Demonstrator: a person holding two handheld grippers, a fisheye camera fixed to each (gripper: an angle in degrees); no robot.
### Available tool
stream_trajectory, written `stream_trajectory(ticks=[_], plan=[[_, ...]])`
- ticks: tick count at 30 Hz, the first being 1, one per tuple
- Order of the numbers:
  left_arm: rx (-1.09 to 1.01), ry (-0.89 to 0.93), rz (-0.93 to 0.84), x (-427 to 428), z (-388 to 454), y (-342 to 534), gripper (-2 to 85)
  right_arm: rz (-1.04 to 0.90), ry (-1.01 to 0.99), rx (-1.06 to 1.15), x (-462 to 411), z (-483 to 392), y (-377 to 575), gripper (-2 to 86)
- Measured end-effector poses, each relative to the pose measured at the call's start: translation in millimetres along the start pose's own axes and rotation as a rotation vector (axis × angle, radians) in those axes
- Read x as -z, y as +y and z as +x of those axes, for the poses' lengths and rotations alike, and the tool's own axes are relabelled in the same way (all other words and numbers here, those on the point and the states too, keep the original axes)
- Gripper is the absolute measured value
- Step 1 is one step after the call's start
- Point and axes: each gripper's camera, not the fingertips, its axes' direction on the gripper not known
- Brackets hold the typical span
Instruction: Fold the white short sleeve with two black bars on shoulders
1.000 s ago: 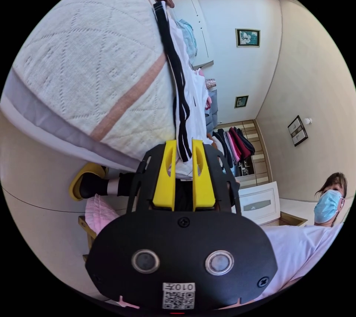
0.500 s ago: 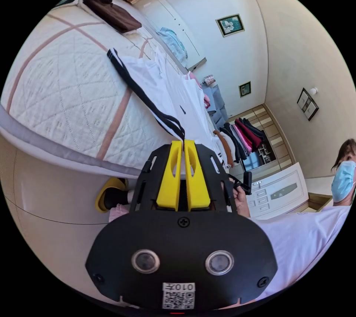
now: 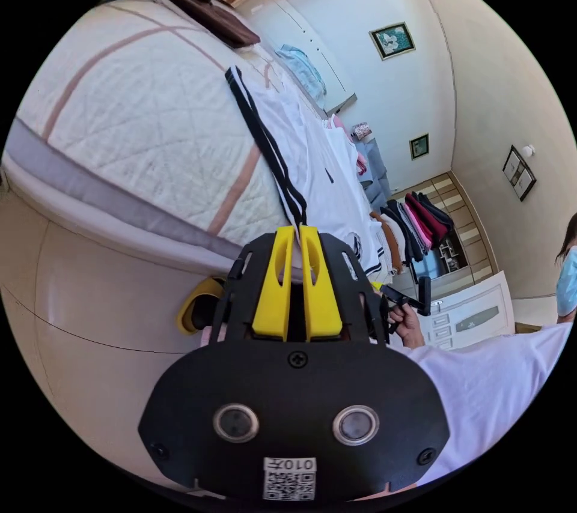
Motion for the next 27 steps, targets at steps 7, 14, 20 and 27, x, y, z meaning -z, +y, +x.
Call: stream_trajectory(ticks=[7,14,20,27], plan=[[-0.024,-0.161,0.204,23.9,8.9,-54.9,3.1,0.296,0.07,0.152,25.8,-50.5,-26.0,4.0],[0.037,-0.153,0.179,-17.0,10.8,-79.1,2.2,0.196,-0.123,0.174,-30.5,-68.6,-56.3,3.0],[-0.048,-0.251,0.206,-27.5,57.5,-63.6,0.7,0.206,-0.065,0.17,-22.6,-74.2,-48.1,2.8],[-0.661,-0.385,0.061,-96.7,244.8,-36.0,0.3,0.241,-0.089,0.167,-19.2,-79.9,-48.4,2.8]])
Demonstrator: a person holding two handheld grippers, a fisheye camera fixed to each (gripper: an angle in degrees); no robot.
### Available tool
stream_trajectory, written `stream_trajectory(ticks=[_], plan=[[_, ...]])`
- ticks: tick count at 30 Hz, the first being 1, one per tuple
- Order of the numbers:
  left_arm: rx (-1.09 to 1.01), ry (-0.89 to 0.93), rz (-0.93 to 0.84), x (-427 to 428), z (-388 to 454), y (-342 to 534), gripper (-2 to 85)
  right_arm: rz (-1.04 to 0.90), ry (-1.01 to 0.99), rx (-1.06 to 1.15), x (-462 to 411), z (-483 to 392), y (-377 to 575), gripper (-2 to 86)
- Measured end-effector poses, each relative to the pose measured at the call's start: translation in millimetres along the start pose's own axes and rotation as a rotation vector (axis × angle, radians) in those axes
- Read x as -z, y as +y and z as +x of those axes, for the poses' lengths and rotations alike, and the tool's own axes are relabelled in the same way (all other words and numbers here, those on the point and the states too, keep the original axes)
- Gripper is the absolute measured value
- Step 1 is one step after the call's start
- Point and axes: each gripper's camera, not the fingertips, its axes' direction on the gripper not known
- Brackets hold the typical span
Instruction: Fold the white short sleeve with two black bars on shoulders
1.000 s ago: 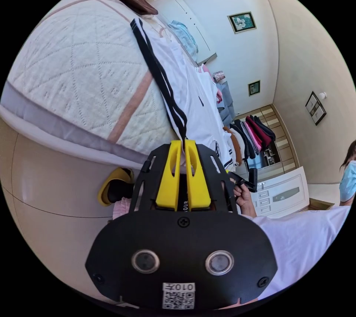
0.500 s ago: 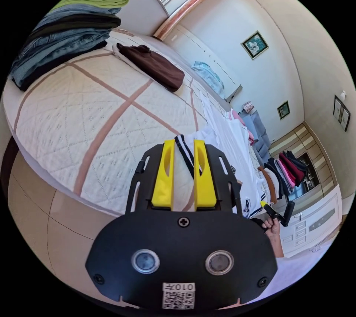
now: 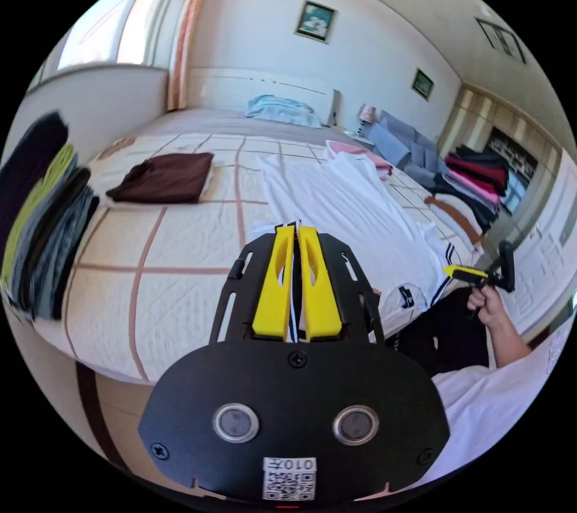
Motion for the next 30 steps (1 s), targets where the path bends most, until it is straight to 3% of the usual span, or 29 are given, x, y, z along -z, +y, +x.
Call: stream_trajectory(ticks=[4,8,11,14,18,23,25,30], plan=[[-0.285,0.013,-0.127,-63.3,112.3,-0.3,0.9,-0.012,-0.006,0.005,-7.7,-6.3,-5.9,2.8],[-0.294,0.077,-0.244,-110.5,131.3,21.6,2.7,-0.049,-0.013,0.028,-12.7,-15.3,-8.8,2.9],[-0.317,0.133,-0.198,-92.2,139.0,33.1,4.2,-0.061,-0.024,0.057,-17.0,-21.8,-11.8,2.9],[-0.272,0.056,-0.105,-49.8,130.7,54.0,5.5,-0.064,-0.097,0.096,-26.6,-30.4,-20.3,2.9],[-0.279,-0.148,-0.217,-42.8,115.3,90.9,6.9,-0.079,-0.16,0.19,-49.2,-52.6,-41.6,3.0],[-0.349,-0.171,-0.226,-59.9,132.7,101.1,6.3,-0.136,-0.203,0.324,-94.3,-95.8,-87.8,3.5],[-0.368,-0.272,-0.271,-73.9,140.0,102.7,4.7,-0.141,-0.212,0.345,-106.0,-106.6,-99.3,3.5],[-0.396,-0.263,-0.268,-75.9,141.0,111.6,1.7,-0.2,-0.164,0.343,-137.5,-116.2,-111.7,3.4]])
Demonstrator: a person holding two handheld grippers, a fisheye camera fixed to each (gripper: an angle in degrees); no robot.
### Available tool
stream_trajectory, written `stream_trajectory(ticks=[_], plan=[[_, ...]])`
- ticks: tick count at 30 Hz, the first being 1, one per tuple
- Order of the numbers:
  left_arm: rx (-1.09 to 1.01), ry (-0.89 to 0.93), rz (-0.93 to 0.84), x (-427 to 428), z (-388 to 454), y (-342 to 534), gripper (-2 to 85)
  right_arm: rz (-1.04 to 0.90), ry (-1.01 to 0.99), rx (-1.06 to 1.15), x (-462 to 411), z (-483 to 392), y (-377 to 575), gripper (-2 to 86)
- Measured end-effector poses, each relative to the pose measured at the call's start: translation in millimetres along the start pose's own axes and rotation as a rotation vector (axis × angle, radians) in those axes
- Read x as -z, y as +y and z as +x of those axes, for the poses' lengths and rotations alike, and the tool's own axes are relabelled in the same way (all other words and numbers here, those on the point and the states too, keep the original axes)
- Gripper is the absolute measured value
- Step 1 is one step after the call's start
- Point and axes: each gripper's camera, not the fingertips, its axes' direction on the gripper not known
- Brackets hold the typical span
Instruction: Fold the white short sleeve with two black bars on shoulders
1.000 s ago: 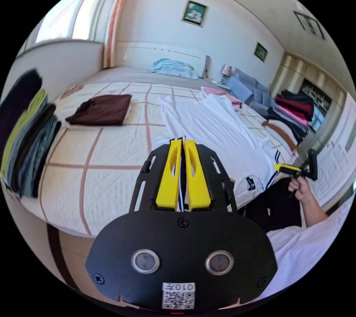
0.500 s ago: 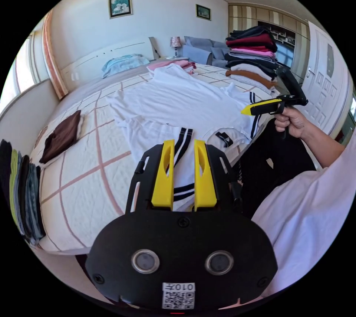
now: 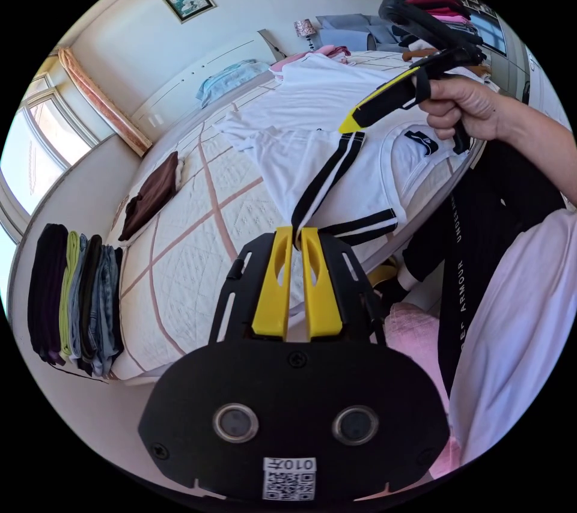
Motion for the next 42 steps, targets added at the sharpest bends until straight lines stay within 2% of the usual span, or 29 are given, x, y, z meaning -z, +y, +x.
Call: stream_trajectory(ticks=[1,8,12,15,18,20,22,23,26,32,34,37,40,42], plan=[[-0.005,0.022,-0.004,-3.3,0.8,3.2,1.3,-0.039,0.021,-0.011,-9.2,2.8,-0.1,3.3],[0.012,0.075,0.023,-13.7,-2.7,13.2,1.3,0.036,-0.038,-0.087,3.3,22.5,21.1,3.3],[0.034,0.078,0.124,13.2,-18.2,13.1,2.2,0.049,-0.081,-0.05,33.9,26.2,26.9,4.5],[0.067,0.098,0.208,36.1,-29.3,4.0,1.9,0.256,0.007,-0.055,100.9,29.7,64.6,6.4],[0.072,0.147,0.258,31.5,-34.6,-8.8,1.3,0.379,0.165,-0.27,167.9,68.1,121.6,8.8],[0.08,0.17,0.221,10.2,-35.5,-14.3,1.0,0.509,0.3,-0.497,220.2,103.3,179.5,9.5],[0.065,0.306,0.056,-39.1,-36.4,-17.6,0.6,0.562,0.41,-0.654,247.4,125.2,221.0,9.9],[0.072,0.325,0.012,-50.2,-36.9,-16.4,0.5,0.575,0.447,-0.754,259.1,139.1,245.2,10.3],[0.19,0.363,0.07,-51.9,-53.5,-8.0,0.1,0.596,0.424,-0.891,266.2,166.7,284.9,11.3],[0.225,0.17,0.214,-14.1,-73.3,-16.7,-0.1,0.497,0.396,-0.915,239.7,191.3,281.9,10.6],[0.226,0.177,0.256,-10.4,-80.0,-23.1,-0.1,0.509,0.425,-0.931,239.4,189.9,282.1,8.8],[0.233,0.226,0.261,-20.3,-85.0,-27.8,-0.1,0.572,0.358,-0.931,252.7,180.8,287.3,4.9],[0.237,0.278,0.273,-32.9,-87.1,-33.5,0.0,0.651,0.32,-0.803,272.2,145.4,268.0,4.6],[0.231,0.325,0.298,-41.8,-86.5,-42.0,0.2,0.579,0.346,-0.618,269.1,111.3,229.5,4.5]])
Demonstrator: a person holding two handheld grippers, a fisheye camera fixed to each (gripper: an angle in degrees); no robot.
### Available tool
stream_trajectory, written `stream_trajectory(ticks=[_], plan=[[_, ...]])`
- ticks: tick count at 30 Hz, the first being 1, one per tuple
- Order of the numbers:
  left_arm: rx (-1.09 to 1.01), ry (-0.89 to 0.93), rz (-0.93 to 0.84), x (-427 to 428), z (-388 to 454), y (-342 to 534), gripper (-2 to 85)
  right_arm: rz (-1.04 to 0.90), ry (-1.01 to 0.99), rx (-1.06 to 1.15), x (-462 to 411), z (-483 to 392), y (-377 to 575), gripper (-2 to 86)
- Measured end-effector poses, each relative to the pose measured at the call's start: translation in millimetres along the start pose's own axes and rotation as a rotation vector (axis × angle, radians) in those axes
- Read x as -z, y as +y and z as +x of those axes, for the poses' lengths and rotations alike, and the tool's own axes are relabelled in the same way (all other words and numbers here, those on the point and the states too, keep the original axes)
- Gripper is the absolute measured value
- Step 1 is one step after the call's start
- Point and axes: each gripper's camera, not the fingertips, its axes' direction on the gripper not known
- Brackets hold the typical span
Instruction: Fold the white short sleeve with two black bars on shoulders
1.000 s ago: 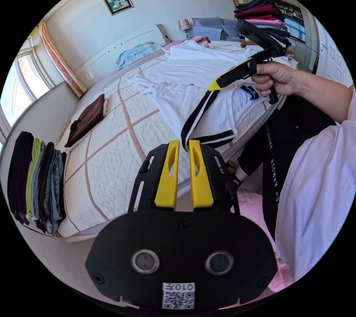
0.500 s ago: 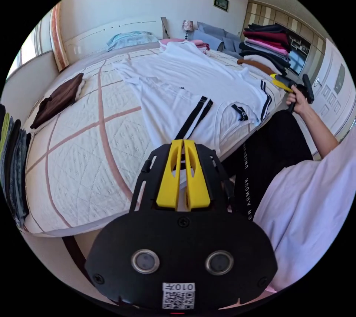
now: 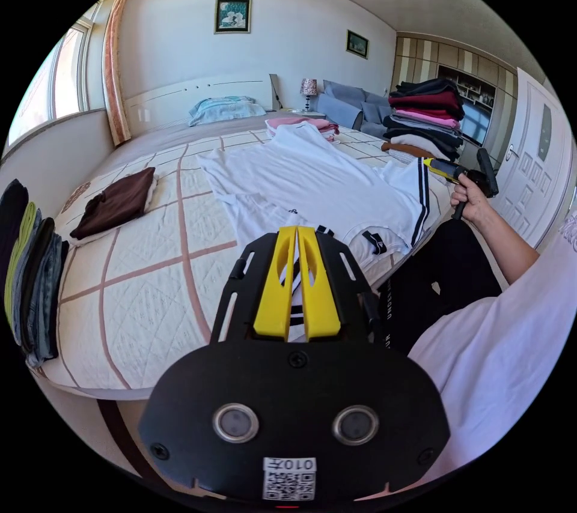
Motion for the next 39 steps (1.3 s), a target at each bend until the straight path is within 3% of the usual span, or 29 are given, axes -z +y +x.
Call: stream_trajectory(ticks=[2,5,13,16,18,20,23,26,31,36,39], plan=[[-0.006,0.054,0.003,-16.3,0.6,-9.4,0.6,-0.164,0.029,0.254,-34.4,-70.2,4.4,4.5],[0.001,0.188,-0.061,-56.2,0.3,-32.0,2.0,-0.341,0.091,0.412,-90.4,-113.3,35.0,4.5],[-0.055,0.381,-0.139,-145.0,16.7,-93.5,4.9,-0.351,0.001,0.391,-94.3,-112.4,49.3,4.6],[-0.054,0.409,-0.094,-156.3,25.5,-109.5,5.2,-0.298,-0.04,0.381,-82.5,-120.3,44.3,4.9],[-0.074,0.393,-0.094,-158.7,32.6,-114.3,5.5,-0.371,-0.061,0.408,-96.2,-121.0,48.5,5.5],[-0.106,0.383,-0.122,-160.6,36.9,-113.6,5.8,-0.487,-0.17,0.417,-102.8,-108.6,55.5,5.6],[-0.211,0.344,-0.155,-148.2,34.5,-100.7,6.1,-0.382,-0.34,0.401,-48.9,-79.8,51.4,4.0],[-0.279,0.25,-0.17,-137.6,27.7,-81.7,6.1,-0.279,-0.185,0.33,-10.9,-45.7,50.6,4.1],[-0.263,0.381,-0.114,-154.8,35.5,-89.0,6.1,-0.224,-0.22,0.308,1.3,-42.8,50.3,3.8],[-0.374,0.514,-0.154,-194.9,83.3,-103.2,6.3,-0.383,-0.046,0.342,-46.3,-50.5,76.0,3.3],[-0.423,0.489,-0.236,-223.9,111.9,-101.0,6.3,-0.419,-0.003,0.383,-62.3,-56.8,96.5,3.4]])
